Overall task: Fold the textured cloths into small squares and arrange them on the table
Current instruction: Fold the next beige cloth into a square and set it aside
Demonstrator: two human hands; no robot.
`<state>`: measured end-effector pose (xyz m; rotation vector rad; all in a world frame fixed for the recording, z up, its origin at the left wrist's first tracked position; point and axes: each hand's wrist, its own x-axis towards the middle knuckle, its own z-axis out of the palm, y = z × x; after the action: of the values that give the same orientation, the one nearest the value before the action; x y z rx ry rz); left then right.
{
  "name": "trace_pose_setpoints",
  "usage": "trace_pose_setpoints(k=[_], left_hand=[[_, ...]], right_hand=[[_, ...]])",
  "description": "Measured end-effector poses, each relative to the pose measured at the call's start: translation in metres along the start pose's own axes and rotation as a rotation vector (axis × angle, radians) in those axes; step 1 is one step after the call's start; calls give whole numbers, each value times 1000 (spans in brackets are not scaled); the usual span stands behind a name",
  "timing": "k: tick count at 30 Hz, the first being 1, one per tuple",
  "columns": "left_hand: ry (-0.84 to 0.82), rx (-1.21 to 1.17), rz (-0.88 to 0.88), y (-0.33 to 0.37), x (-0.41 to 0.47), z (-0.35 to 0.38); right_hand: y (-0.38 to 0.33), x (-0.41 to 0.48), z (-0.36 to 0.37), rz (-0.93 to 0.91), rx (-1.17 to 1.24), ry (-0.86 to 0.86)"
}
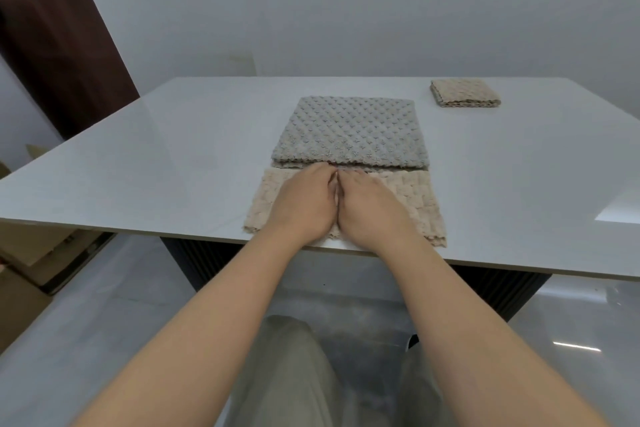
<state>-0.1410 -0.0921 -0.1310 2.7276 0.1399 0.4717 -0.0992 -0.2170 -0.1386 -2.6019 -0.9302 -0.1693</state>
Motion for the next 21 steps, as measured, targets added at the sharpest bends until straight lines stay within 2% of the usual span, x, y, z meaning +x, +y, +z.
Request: trace_pose_setpoints(k=[3, 11, 21], left_hand=[[-82, 132, 14, -6, -3, 8], [-281, 205, -54, -22, -5, -3], [-277, 234, -209, -48, -10, -20]], right_hand=[[3, 0, 4, 27, -63, -66], [16, -10, -8, 95, -102, -111], [43, -25, -19, 275, -106, -128]])
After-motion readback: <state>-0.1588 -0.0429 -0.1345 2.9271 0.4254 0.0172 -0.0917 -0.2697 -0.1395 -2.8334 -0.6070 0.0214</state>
